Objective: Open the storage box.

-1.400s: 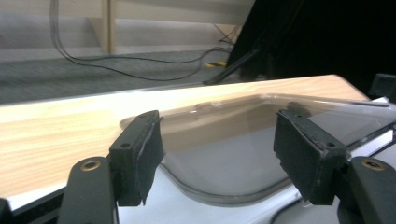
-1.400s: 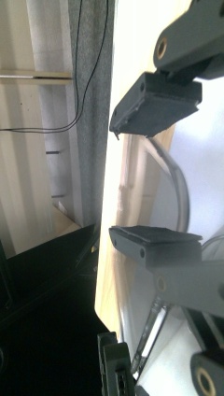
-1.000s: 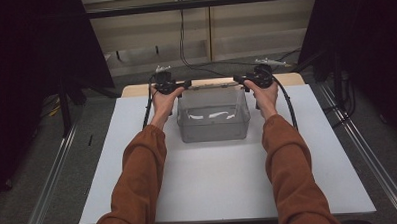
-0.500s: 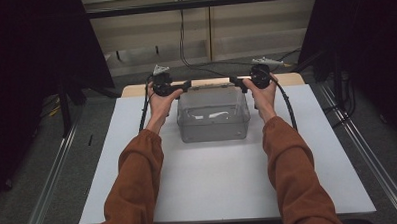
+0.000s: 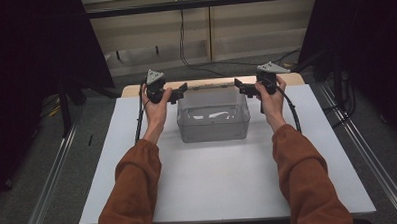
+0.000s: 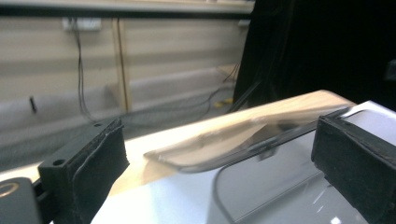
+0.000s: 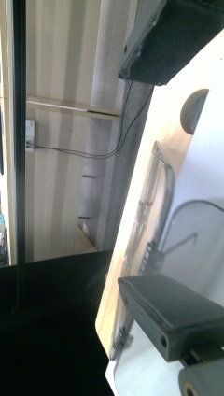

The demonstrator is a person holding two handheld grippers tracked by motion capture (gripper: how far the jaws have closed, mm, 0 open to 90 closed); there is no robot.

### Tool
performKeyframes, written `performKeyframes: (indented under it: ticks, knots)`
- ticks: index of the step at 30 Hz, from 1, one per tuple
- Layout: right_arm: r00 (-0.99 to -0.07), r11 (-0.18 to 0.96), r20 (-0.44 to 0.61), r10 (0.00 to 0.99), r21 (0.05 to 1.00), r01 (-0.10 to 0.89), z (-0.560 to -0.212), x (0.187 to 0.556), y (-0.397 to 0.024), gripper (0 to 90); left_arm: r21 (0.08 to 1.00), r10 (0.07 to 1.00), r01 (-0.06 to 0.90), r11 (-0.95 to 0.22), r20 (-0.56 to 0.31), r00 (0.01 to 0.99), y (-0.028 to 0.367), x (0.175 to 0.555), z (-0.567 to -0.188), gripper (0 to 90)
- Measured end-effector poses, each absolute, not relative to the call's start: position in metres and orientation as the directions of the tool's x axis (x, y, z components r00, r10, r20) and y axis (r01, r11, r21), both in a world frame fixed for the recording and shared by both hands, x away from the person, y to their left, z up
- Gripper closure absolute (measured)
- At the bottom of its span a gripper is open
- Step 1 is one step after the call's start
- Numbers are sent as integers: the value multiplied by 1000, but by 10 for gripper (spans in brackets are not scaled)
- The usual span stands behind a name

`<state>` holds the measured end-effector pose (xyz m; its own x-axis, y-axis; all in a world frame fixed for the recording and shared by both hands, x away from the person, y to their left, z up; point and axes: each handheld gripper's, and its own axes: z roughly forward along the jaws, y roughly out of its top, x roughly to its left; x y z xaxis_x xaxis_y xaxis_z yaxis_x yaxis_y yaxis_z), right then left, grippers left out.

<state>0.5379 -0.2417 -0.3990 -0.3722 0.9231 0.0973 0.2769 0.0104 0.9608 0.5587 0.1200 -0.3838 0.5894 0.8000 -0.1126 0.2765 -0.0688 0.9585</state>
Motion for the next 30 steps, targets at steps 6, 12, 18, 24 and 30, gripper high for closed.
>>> performKeyframes:
  ticks: [6, 12, 18, 24, 30]
  knots:
    - [-372, 28, 68, 926, 969, 246, -396, 519, -239, 0, 971, 798, 225, -80, -73, 598, 119, 542, -381, 32]
    - [-371, 43, 45, 928, 974, 224, -391, 498, -240, 0, 974, 794, 218, -53, -91, 601, 124, 526, -387, 33]
    - [-350, 56, 18, 937, 978, 201, -389, 480, -244, 0, 976, 795, 212, -47, -92, 600, 132, 512, -389, 38]
    - [-343, 57, 10, 939, 981, 186, -393, 463, -249, 0, 982, 802, 183, -51, -69, 594, 140, 494, -391, 38]
    - [-335, 64, 0, 942, 981, 181, -399, 447, -251, 0, 985, 807, 156, -71, -35, 590, 147, 475, -393, 38]
